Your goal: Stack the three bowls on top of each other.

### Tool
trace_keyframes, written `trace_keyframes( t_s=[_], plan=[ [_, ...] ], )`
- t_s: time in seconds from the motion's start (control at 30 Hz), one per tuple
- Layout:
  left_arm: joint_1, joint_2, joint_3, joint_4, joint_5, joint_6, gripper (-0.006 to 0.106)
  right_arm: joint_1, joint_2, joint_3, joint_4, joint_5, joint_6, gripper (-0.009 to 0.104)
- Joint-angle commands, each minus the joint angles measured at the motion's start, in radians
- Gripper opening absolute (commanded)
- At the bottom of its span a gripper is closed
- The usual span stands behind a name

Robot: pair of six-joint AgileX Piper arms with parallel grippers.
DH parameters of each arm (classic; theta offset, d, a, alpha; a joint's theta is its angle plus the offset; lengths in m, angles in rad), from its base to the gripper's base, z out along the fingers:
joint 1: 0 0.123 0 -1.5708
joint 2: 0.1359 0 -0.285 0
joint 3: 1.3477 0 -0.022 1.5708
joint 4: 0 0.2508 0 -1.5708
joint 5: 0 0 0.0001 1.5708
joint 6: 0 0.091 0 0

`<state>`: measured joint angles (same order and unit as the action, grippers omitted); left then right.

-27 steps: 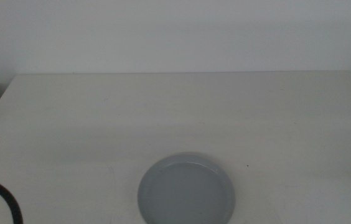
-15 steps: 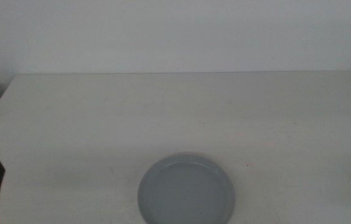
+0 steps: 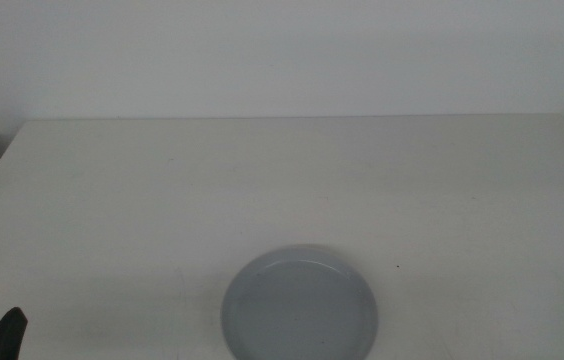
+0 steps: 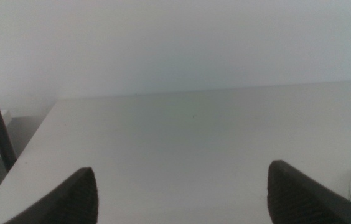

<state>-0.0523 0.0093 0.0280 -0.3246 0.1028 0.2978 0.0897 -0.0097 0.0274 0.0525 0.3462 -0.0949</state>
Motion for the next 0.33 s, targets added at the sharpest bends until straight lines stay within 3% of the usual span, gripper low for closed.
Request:
trace_keyframes(
  t_s=[0.0,0.3],
  plan=[
    [0.001,0.012,-0.001,-0.01,-0.061,-0.006,0.105,-0.008,-0.027,-0.005,-0.005,-0.079,-0.004,0.039],
    [0.001,-0.015,-0.002,-0.01,-0.061,-0.007,0.105,-0.006,-0.027,-0.005,-0.012,-0.079,-0.004,0.039]
  ],
)
